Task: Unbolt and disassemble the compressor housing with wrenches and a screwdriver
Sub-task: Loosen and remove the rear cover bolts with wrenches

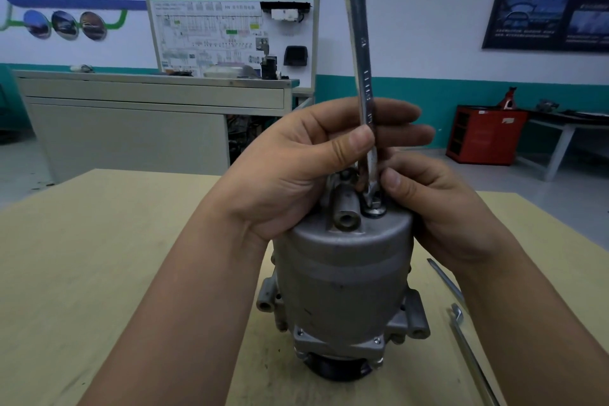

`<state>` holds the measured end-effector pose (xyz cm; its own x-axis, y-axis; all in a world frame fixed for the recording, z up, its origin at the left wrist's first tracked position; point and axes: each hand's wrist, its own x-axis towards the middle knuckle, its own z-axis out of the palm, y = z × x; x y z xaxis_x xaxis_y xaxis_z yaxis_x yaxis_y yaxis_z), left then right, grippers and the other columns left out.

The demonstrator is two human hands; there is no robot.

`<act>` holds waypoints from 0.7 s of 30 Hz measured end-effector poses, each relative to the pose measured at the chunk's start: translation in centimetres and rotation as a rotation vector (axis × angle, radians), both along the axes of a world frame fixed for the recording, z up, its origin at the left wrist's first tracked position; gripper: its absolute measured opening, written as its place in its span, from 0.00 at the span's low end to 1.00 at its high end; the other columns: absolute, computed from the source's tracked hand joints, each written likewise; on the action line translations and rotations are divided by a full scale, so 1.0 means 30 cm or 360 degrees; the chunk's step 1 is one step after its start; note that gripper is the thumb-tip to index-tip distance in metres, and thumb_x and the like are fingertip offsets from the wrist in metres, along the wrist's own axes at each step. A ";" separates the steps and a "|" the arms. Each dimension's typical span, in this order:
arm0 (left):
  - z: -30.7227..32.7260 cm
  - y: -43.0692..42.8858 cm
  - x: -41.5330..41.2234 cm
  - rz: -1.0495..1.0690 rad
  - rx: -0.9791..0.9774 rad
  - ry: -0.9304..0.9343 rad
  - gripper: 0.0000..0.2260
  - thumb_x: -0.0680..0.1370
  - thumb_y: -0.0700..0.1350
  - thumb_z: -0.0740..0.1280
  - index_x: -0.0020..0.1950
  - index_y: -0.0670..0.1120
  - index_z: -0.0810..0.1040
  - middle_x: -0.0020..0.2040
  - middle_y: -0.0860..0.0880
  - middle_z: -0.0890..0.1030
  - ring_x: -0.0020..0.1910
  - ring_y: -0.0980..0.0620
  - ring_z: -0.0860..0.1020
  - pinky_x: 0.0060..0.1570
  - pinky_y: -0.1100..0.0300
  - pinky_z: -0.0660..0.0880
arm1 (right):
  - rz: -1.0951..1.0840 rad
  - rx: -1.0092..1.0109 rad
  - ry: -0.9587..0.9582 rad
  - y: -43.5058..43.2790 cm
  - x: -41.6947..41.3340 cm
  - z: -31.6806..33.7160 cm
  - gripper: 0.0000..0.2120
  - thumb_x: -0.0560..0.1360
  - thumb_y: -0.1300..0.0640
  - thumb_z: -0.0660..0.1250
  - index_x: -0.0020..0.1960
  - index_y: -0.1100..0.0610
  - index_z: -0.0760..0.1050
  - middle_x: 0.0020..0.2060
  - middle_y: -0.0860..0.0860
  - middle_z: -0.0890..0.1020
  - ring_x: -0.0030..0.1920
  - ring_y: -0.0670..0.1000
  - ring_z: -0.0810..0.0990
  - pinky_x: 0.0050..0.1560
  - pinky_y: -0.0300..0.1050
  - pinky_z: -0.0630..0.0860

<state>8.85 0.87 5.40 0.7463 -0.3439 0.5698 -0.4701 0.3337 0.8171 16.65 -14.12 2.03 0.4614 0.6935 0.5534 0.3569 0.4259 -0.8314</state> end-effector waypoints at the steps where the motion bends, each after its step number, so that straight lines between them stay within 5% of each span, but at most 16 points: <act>1: 0.001 -0.002 0.000 0.0012 0.0011 0.0006 0.09 0.72 0.40 0.65 0.49 0.44 0.83 0.48 0.45 0.84 0.51 0.51 0.82 0.51 0.60 0.77 | 0.0010 -0.0001 0.0010 0.000 0.002 -0.002 0.10 0.67 0.50 0.68 0.45 0.52 0.84 0.44 0.46 0.84 0.48 0.46 0.82 0.47 0.37 0.77; 8: 0.001 -0.030 -0.001 0.0445 0.0068 0.0033 0.03 0.64 0.39 0.74 0.34 0.47 0.84 0.32 0.51 0.83 0.33 0.57 0.81 0.37 0.66 0.77 | 0.0012 -0.0019 -0.0007 0.000 0.015 -0.008 0.19 0.64 0.43 0.75 0.52 0.50 0.83 0.48 0.50 0.82 0.53 0.50 0.80 0.53 0.40 0.77; 11: 0.004 -0.038 -0.003 0.0556 0.0103 0.0062 0.05 0.66 0.38 0.69 0.33 0.47 0.83 0.32 0.49 0.83 0.32 0.55 0.81 0.37 0.64 0.78 | 0.0022 -0.0032 -0.0052 -0.002 0.019 -0.007 0.22 0.62 0.42 0.76 0.52 0.51 0.82 0.48 0.50 0.82 0.54 0.51 0.80 0.54 0.41 0.77; 21: 0.010 -0.073 -0.016 0.0602 -0.0003 0.0014 0.10 0.64 0.37 0.74 0.26 0.48 0.77 0.27 0.50 0.81 0.26 0.59 0.79 0.28 0.70 0.73 | 0.0105 -0.0004 -0.0035 -0.007 0.009 0.000 0.15 0.67 0.45 0.73 0.52 0.48 0.83 0.50 0.45 0.83 0.54 0.45 0.81 0.51 0.36 0.76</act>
<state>8.37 -1.32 5.71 0.8252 -0.0424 0.5632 -0.5533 0.1393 0.8213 16.92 -14.34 2.04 0.4023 0.7233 0.5613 0.3464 0.4473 -0.8246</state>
